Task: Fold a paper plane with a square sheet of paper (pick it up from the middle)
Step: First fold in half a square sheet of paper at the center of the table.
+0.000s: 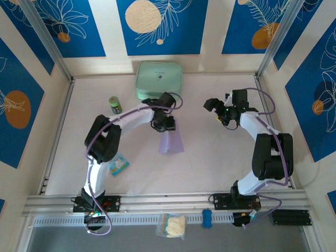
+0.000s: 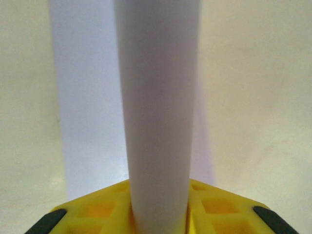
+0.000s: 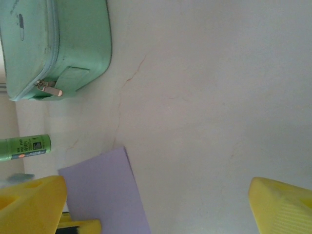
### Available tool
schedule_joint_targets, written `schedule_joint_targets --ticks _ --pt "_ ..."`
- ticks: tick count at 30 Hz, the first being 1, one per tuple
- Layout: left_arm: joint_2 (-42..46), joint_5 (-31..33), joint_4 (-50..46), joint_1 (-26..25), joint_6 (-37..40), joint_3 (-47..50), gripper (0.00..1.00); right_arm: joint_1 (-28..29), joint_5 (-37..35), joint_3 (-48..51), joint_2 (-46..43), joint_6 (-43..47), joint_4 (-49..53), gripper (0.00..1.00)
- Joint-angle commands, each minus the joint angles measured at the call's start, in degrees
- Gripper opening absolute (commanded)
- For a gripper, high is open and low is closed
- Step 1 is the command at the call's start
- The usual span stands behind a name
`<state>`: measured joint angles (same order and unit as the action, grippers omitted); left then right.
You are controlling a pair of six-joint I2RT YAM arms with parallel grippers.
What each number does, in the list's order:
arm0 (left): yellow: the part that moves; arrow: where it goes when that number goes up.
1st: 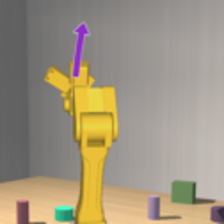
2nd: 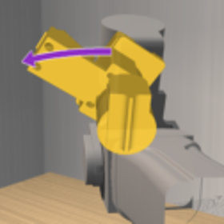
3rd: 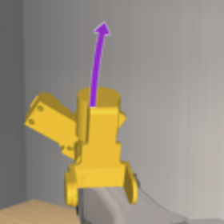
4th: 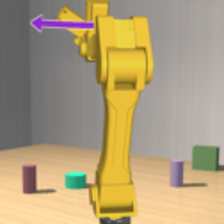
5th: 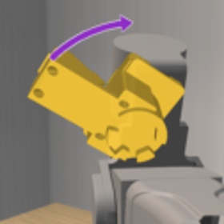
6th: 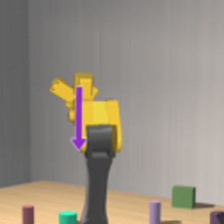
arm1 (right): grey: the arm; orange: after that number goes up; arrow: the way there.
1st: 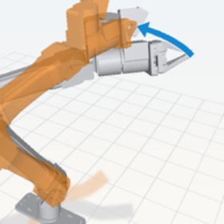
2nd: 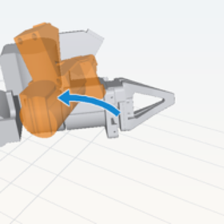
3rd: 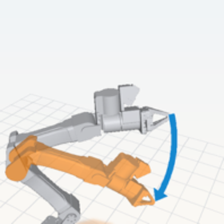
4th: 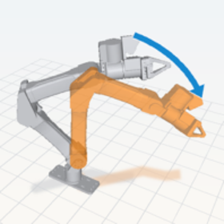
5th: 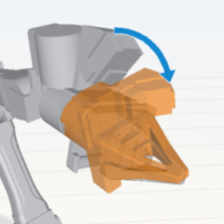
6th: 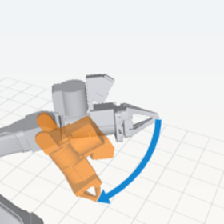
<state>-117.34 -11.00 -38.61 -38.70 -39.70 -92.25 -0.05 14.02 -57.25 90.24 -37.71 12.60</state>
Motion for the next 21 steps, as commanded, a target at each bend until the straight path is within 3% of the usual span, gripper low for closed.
schedule_joint_targets --ticks 1,5,10,21 --pt "5.37 -10.62 9.61 2.25 1.02 3.87 0.28 0.75 2.64 0.54 -0.15 -0.18 -0.38 0.95" --pt "8.58 -15.68 19.70 4.09 -1.06 9.61 0.28 2.86 5.10 0.77 -0.45 0.10 -1.48 0.91" --pt "8.15 -16.24 24.30 5.38 -2.18 14.02 0.28 7.83 9.78 2.31 0.40 -0.45 -4.70 0.83" --pt "5.49 -10.46 18.96 7.39 5.35 16.66 0.27 17.83 11.69 2.94 7.52 -3.29 -7.61 0.45"
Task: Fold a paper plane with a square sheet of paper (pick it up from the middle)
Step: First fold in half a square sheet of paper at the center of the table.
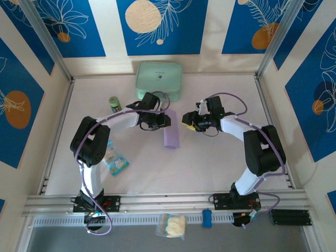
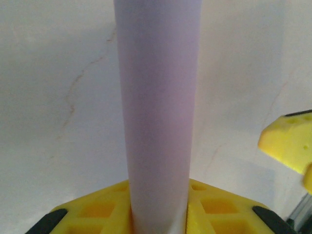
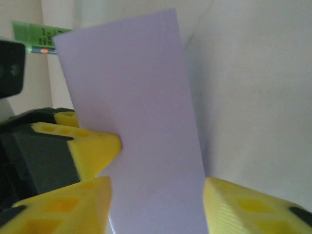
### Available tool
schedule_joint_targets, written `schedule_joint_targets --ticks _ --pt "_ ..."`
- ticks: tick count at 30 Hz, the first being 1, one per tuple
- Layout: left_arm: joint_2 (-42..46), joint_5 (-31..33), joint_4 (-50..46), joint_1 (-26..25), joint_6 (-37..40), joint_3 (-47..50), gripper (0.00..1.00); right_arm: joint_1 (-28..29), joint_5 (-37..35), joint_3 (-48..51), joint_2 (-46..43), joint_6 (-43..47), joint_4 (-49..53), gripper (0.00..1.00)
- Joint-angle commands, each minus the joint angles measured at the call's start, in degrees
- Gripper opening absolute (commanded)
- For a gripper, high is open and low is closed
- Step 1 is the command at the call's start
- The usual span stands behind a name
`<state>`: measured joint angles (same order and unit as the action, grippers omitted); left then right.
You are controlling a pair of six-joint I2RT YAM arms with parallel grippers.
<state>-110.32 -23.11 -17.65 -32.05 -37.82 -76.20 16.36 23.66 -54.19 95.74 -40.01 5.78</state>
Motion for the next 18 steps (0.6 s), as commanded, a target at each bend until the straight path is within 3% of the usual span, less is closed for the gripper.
schedule_joint_targets --ticks 1,11,18 --pt "-1.79 1.86 -2.36 0.85 3.92 0.66 0.26 2.18 1.73 -0.73 3.01 -0.96 -0.27 0.41" --pt "-3.94 3.14 -5.10 1.06 5.82 -0.24 0.22 6.17 -0.42 -6.86 10.83 -1.44 4.27 0.13" --pt "-4.91 4.30 -6.00 1.03 6.18 -0.61 0.21 8.94 -6.92 -10.38 14.19 -0.31 10.26 0.07"
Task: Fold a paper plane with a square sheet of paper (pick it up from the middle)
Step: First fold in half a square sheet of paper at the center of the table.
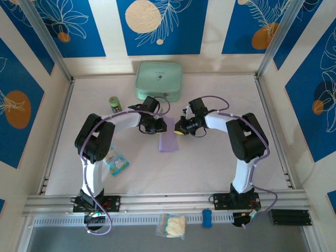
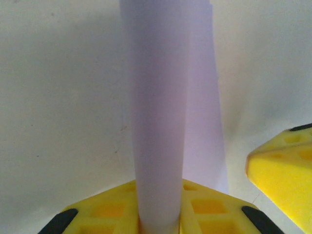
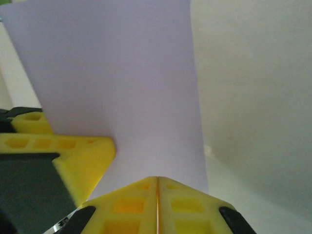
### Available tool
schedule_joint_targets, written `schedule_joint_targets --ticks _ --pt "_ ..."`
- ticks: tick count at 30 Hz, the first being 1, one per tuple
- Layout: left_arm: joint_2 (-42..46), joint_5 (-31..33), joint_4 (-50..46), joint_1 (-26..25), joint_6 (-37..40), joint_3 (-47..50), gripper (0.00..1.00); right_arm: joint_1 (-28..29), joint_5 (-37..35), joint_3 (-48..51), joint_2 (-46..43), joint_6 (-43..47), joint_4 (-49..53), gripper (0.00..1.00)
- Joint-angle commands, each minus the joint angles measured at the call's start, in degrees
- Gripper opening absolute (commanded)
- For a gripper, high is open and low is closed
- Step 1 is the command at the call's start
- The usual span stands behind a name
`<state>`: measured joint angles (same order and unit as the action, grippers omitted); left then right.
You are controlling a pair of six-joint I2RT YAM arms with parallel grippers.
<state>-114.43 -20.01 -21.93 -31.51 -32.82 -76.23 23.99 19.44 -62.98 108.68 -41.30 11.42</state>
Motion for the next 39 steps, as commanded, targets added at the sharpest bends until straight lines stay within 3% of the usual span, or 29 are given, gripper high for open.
schedule_joint_targets --ticks 1,9,16,22,30,39 --pt "-0.92 1.39 -1.85 0.53 1.19 -0.68 0.21 1.65 -3.43 -1.98 1.69 0.83 5.34 0.07" --pt "0.30 4.01 -3.20 0.55 0.20 -0.26 0.30 3.61 -7.68 -2.54 4.34 -1.78 7.91 0.07" --pt "3.60 9.59 -10.62 0.36 -3.15 0.36 0.54 5.09 -7.60 -2.17 5.86 -4.77 8.14 0.07" --pt "5.85 6.60 -9.27 -0.91 -4.27 1.93 0.69 4.81 -5.71 -2.32 4.62 -5.62 7.17 0.08" --pt "2.99 7.53 -9.52 -1.80 -4.74 1.56 0.70 3.14 -0.16 -1.08 2.03 -6.99 3.26 0.13" --pt "0.40 9.29 -11.03 -1.76 -4.67 2.20 0.54 1.04 0.15 4.28 -3.41 -7.96 -3.27 0.23"
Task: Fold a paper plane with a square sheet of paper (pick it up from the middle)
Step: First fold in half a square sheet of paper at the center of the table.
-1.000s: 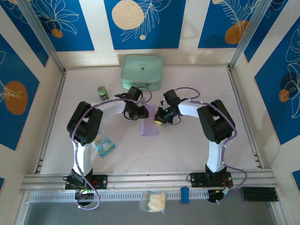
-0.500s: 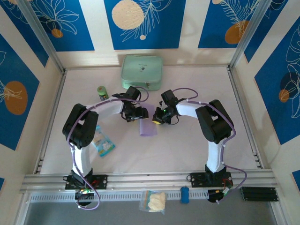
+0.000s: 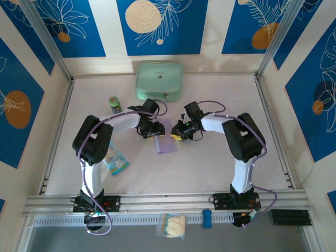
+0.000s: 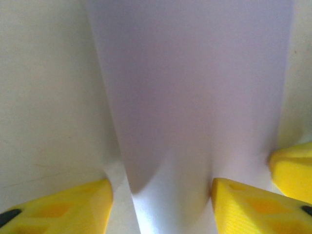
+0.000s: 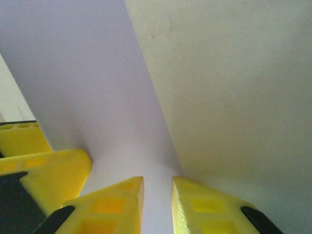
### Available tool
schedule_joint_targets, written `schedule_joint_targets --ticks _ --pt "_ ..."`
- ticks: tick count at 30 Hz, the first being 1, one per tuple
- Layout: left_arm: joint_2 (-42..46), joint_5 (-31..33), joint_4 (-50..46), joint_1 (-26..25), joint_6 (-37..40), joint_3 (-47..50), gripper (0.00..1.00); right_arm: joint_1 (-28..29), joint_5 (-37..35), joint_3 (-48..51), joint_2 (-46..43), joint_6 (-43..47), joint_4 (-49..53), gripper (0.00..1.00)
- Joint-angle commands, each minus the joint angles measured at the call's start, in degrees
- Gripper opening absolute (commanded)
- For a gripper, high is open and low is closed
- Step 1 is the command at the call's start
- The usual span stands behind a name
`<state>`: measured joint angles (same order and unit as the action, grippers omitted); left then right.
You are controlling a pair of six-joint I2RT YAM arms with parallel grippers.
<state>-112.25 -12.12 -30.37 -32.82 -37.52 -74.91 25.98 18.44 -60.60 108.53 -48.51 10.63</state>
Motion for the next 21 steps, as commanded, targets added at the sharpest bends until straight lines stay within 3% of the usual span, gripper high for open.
schedule_joint_targets --ticks 1,11,21 --pt "-1.99 1.57 -2.63 -0.49 0.35 0.99 0.52 -1.47 1.08 2.82 -4.17 -0.88 -3.36 0.25" --pt "-4.19 3.58 -5.33 -0.49 6.11 -0.19 0.40 -5.26 -1.65 5.99 -8.65 1.48 -2.72 0.27" --pt "-5.30 1.42 -5.41 -0.23 13.54 -0.32 0.35 -6.09 -1.16 6.72 -8.43 5.48 -1.81 0.27"
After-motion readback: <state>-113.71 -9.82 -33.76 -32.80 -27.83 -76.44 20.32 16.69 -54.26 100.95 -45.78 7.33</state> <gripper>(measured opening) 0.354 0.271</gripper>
